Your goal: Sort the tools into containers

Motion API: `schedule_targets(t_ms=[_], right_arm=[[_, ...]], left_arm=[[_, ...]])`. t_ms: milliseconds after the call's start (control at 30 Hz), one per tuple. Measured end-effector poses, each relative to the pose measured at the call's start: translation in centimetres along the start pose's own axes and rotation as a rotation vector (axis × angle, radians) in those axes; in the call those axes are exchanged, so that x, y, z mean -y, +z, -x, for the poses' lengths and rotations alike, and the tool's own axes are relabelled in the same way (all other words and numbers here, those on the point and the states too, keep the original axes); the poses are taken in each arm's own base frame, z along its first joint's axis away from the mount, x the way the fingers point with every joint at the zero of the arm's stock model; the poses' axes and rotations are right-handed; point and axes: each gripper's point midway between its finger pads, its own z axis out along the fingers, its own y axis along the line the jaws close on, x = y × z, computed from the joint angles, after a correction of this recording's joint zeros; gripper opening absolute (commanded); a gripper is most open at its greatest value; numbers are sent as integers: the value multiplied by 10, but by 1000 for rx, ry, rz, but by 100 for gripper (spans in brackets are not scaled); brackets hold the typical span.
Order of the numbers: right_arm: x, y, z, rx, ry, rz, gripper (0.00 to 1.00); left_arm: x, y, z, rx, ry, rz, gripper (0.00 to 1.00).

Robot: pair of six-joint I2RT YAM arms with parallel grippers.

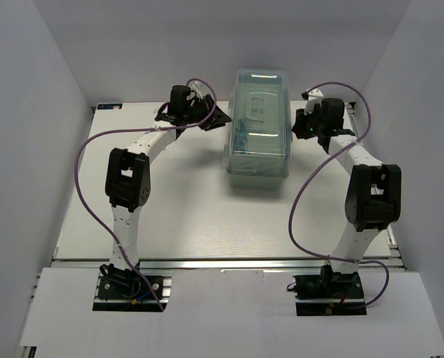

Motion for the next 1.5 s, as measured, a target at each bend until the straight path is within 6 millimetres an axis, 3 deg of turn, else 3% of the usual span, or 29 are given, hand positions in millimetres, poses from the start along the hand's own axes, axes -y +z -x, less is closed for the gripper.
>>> schedule_targets(t_ms=[400, 600, 767, 867, 967, 1233, 1500], right_arm=[[-5, -5, 1, 10, 30, 13, 36], [3, 9, -5, -21, 88, 38, 30], [0, 23, -39, -115, 155, 67, 17], [-6, 30, -62, -179, 188, 90, 14], [-9, 32, -71, -204, 203, 104, 10], [-8, 32, -60, -181, 130, 128, 8], [-21, 33, -55, -145, 31, 243, 10]], left_arm=[[-6, 1, -5, -7, -7, 8, 50], [-6, 1, -5, -7, -7, 8, 50], [-5, 2, -4, -12, -10, 5, 50], [-5, 6, -3, -16, -14, -2, 50], [-8, 11, -2, -19, -19, -5, 50], [-13, 20, 2, -22, -24, -6, 50], [-19, 24, 5, -12, -32, 6, 50]])
